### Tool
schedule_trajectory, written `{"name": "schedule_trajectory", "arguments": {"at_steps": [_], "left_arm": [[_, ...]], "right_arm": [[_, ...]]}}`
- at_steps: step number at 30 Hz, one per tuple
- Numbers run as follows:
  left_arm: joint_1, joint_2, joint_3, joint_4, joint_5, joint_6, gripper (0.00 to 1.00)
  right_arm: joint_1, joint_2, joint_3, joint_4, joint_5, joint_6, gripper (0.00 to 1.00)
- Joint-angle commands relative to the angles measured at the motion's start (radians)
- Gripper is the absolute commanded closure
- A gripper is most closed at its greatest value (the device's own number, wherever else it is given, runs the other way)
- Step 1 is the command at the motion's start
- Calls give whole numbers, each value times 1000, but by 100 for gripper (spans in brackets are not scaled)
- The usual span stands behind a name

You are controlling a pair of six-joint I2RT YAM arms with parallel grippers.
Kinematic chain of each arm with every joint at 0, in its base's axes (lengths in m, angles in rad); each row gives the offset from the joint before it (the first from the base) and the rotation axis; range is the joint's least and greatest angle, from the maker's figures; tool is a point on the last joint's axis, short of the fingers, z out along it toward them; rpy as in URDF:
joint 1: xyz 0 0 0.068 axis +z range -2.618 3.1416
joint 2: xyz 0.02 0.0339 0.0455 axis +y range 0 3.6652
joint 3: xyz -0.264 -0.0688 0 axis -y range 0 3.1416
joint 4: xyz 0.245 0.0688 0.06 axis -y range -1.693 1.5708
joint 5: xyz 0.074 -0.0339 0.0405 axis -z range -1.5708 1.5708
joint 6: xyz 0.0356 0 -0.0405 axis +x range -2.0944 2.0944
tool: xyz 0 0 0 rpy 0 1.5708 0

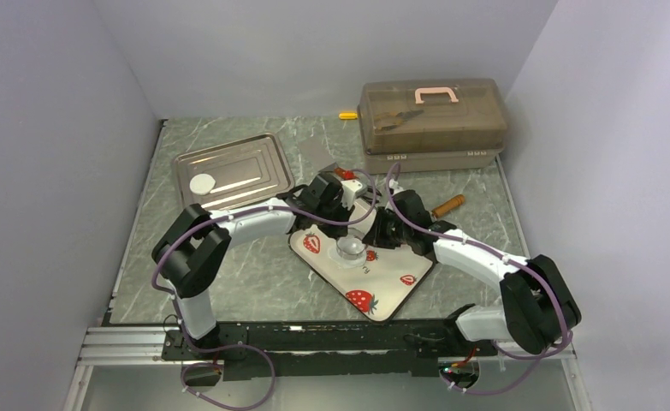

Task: Roll out the dumpling wrappers from the dough

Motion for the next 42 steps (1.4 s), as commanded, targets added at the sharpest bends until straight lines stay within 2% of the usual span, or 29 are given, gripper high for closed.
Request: {"name": "schedule_trajectory", "arguments": {"at_steps": [1,8,12,16,24,28,31,35,42], "left_arm": [[-7,-14,-4,40,32,-36,100],[-6,-51,-90,87,8,-59,100],[-5,-32,-73,90,-33,-36,100],[-5,-24,-62,96,-58,-19,100],[-7,12,-69,105,-5,-49,100],[-8,28,-61,88,-31,-63,100],[-8,25,-92,109,-50,-69,100],[-9,30,-145,136,-88,-77,100],[-18,41,-237,169,-110,-102,100]], "right_arm": [[45,5,42,-16,96,3,100],[129,-5,44,-47,214,50,100],[147,-24,18,14,256,48,100],[148,-37,-8,97,231,31,100],[148,-30,-35,80,261,30,100],[147,-6,-74,130,246,22,100],[153,16,-122,205,225,32,100],[160,-3,-145,186,286,14,100],[194,7,-192,198,274,3,100]]}}
